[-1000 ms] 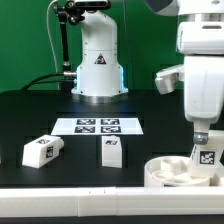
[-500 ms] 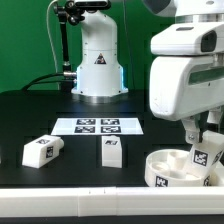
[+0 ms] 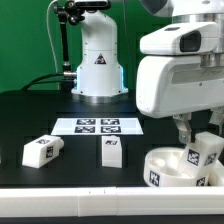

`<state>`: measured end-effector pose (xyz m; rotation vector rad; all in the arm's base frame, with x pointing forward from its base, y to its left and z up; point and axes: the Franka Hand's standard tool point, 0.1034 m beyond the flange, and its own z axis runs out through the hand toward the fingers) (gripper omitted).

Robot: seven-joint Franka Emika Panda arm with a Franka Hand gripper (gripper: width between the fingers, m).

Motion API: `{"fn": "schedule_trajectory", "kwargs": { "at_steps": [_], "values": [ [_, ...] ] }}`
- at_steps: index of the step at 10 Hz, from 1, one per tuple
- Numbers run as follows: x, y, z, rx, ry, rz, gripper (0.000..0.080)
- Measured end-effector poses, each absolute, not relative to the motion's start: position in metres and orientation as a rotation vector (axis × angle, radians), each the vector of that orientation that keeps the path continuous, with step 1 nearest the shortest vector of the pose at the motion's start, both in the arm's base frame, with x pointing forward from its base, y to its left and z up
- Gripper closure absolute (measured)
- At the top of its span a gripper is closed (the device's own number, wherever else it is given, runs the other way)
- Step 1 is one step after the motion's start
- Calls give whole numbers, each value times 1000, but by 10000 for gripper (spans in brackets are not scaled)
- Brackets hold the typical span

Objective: Assemble stool

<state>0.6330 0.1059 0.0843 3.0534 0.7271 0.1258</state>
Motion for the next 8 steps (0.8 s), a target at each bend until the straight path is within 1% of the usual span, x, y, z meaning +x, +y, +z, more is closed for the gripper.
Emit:
{"fn": "schedule_trajectory", "kwargs": {
  "at_steps": [1,2,3,4,5,6,7,8],
  "values": [
    [631,110,90,3052,731,108,266],
    [629,110,99,3050,736,92,175],
    [627,109,108,3047,739,78,175],
    [626,104,118,3044,743,74,154],
    [624,95,125,3034,765,72,154],
    [627,81,130,3017,796,84,151],
    [637,68,135,2996,826,135,150],
    [636,70,134,3000,816,134,150]
  ]
}}
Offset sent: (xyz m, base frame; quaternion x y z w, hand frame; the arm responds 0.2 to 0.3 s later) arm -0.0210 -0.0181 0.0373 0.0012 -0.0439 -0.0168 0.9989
